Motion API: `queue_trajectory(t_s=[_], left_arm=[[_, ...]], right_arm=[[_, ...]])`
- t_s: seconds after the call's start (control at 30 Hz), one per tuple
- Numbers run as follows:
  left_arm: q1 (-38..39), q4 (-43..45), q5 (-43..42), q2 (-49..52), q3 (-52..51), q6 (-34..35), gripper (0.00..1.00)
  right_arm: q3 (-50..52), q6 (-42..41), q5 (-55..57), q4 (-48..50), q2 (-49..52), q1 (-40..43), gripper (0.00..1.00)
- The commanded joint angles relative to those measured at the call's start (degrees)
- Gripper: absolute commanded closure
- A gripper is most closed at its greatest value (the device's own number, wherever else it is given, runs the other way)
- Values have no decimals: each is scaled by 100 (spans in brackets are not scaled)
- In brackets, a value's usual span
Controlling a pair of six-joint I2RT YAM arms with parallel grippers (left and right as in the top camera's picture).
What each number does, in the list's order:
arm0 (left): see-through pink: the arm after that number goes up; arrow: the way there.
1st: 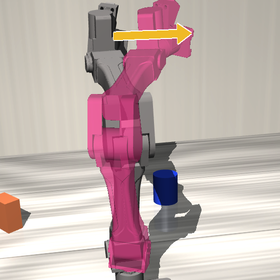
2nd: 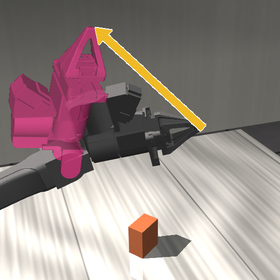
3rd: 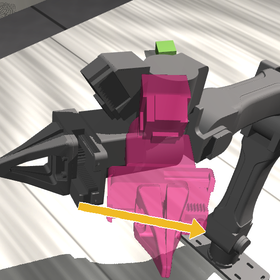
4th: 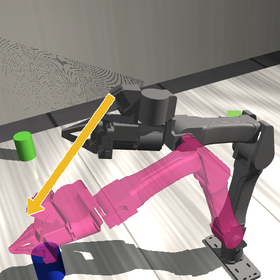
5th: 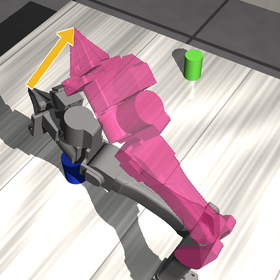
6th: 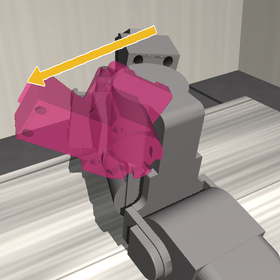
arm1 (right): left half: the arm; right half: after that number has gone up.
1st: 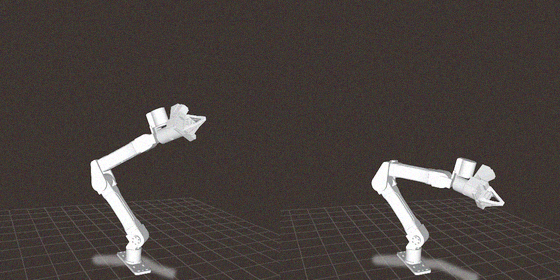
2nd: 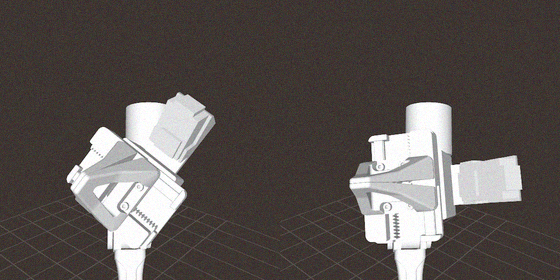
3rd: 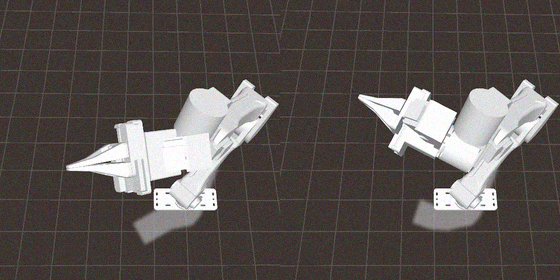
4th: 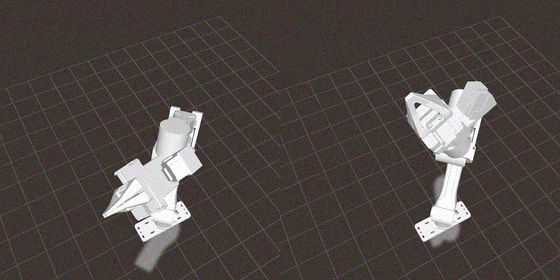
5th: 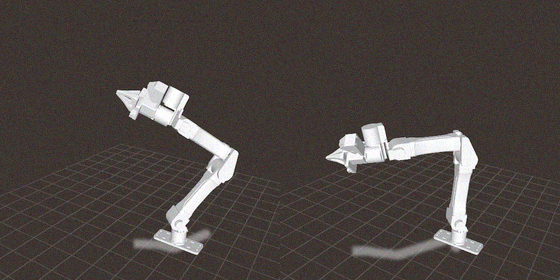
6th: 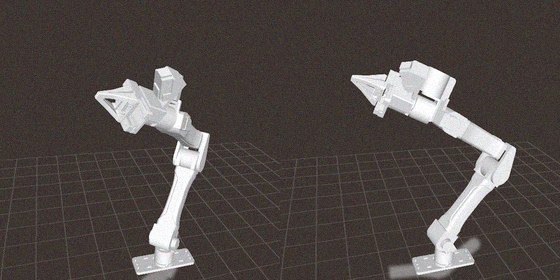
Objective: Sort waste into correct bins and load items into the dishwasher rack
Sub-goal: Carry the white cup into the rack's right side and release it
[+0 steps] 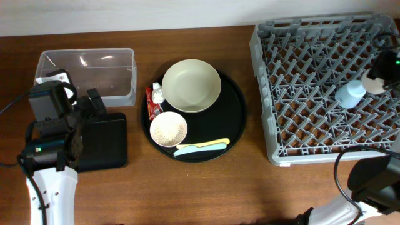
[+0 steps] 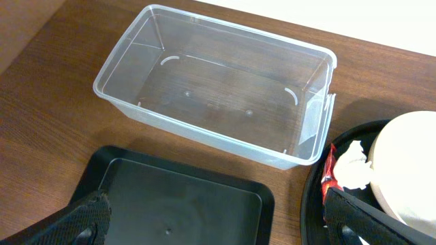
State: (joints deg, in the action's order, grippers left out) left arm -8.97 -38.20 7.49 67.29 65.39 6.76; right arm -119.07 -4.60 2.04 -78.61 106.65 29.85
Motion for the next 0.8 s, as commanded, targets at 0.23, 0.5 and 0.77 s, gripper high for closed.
queue_trajectory(t_s=[0.23,0.5,0.77], left_arm=[[-20,-9,-61,-13,90,72,0],[-20,-9,-61,-13,90,72,0],[-20,-9,-61,-13,90,72,0]], right_arm=[[-7,-238,-280,310,-94,857,34],[-7,-345,-337,529,343,881,34],[-7,-345,-442,809,680,881,34]])
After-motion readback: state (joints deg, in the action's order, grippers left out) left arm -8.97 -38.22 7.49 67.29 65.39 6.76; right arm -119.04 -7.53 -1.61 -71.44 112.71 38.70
